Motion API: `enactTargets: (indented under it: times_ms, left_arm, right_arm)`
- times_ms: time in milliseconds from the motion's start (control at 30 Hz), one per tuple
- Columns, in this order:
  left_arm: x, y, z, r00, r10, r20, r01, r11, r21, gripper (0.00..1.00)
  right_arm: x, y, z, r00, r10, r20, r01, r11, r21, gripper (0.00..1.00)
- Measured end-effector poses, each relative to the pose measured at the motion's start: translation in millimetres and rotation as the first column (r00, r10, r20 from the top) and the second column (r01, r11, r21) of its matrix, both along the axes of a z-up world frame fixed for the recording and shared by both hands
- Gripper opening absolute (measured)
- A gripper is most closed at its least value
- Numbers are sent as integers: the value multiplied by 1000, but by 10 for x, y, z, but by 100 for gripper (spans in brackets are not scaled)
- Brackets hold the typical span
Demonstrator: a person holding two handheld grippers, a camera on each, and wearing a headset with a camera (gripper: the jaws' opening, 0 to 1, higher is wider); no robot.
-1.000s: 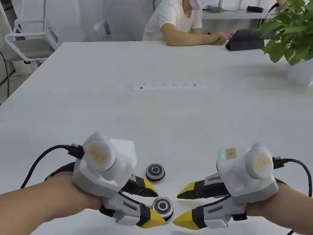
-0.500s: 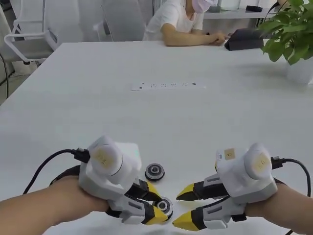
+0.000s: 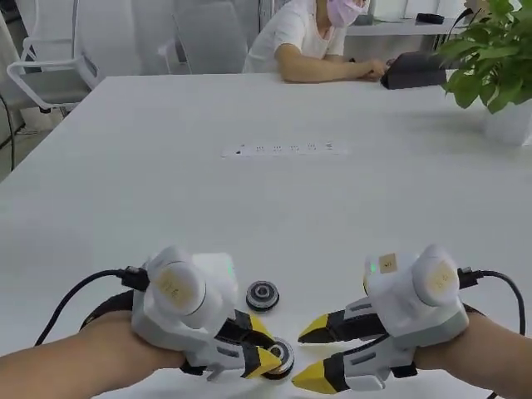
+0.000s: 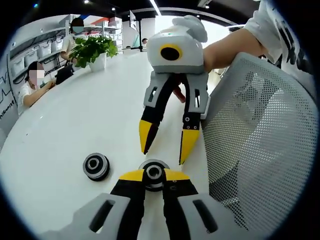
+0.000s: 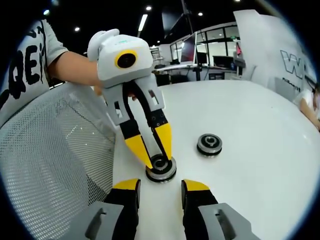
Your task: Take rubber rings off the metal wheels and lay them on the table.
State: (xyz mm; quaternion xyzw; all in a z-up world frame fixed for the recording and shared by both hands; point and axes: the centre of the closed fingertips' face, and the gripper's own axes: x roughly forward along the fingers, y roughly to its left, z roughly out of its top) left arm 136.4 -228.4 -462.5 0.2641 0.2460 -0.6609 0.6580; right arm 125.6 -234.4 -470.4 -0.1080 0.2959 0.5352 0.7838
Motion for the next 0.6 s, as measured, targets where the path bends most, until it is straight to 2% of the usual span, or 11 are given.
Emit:
enactTargets:
  times_ms: [333, 600]
  left_arm:
    - [8, 0, 11, 1000, 8, 9, -8, 1000, -14, 7]
    - [3, -2, 16, 1000, 22, 12, -22, 1000, -22, 7]
  right_arm:
    - [37, 95, 24, 1000, 17, -8, -16, 1000, 7, 30]
    - [36, 151, -24, 1000, 8, -23, -8, 1000, 6, 29]
